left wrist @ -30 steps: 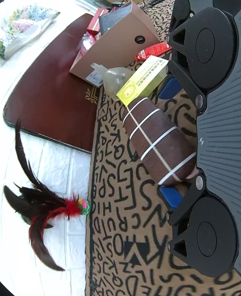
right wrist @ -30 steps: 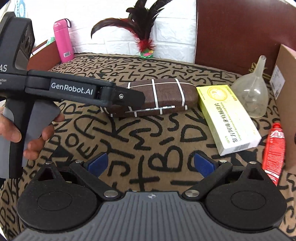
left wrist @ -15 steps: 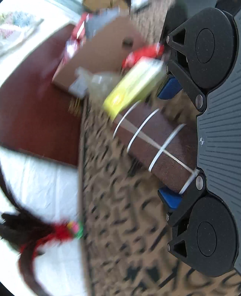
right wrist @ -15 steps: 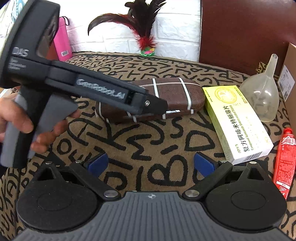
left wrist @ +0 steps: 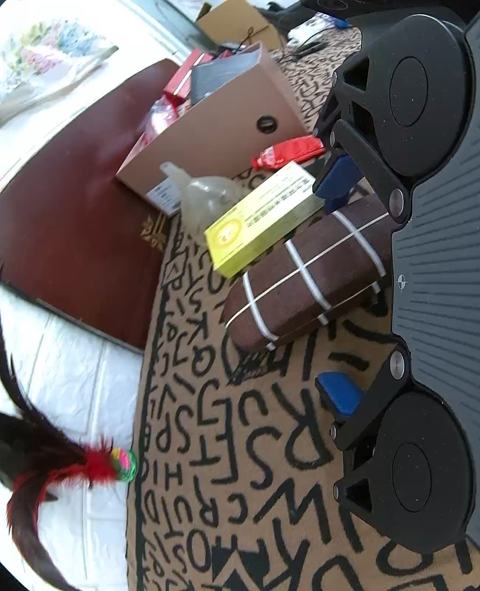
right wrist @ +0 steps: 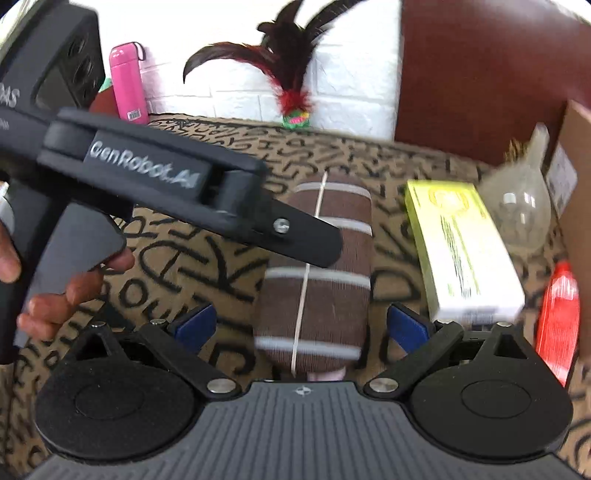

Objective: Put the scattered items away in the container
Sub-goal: 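Grasp the brown striped glasses case with the right gripper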

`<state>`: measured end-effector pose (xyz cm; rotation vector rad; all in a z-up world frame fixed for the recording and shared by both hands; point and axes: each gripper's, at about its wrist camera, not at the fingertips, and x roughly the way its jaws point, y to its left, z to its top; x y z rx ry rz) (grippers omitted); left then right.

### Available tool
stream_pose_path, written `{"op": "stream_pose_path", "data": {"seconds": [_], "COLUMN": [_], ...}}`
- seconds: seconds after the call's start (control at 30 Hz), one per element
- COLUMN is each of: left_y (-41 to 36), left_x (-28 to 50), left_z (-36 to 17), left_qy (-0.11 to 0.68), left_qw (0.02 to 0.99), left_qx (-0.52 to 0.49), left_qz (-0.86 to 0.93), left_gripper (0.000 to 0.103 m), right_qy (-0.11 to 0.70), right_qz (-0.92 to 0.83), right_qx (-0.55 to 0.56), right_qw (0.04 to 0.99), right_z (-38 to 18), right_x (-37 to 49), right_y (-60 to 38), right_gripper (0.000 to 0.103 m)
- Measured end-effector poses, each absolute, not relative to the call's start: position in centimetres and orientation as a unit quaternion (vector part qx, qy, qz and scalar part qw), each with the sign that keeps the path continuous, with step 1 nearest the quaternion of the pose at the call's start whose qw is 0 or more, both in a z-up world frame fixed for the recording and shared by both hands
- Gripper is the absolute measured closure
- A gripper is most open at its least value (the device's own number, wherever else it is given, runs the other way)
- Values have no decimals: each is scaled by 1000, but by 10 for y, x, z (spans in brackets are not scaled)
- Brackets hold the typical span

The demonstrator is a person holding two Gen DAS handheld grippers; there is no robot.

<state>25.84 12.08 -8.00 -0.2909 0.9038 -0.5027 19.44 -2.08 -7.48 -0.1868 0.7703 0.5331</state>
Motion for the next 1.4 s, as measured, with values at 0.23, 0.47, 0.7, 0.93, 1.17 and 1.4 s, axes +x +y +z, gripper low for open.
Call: {"op": "stream_pose_path", "data": {"seconds": [0.23,0.47,0.7,0.93,1.17,1.4], "left_y": [120,104,72,50,46,27], "left_x": [232,167,147,137,109,93], "left_z": [-84,-87,-90,-86,-88,-97], "left_qy": [449,448,448,464,452,398], "left_qw": [855,847,843,821,819,844], "left_qx": [-142,-147,-130,-96,-24,49], "left_qz": [-219,-246,-268,-317,-354,-356], "left_gripper": [0,0,0,0,0,0], "right_qy": [370,333,329,342,338,344], "right_qz": [283,388,388,323,343,346], "right_qx": [-126,-180,-199,-157,-150,-138], "right_qw": [876,840,838,869,864,862], "right_z": [-80,-83,-77,-77,-77,-79], "right_x": [192,118,58,43,47,50], "right_y": [-23,-74,-122,-147,-154,-149], "right_gripper": [34,36,26,27,26,23]}}
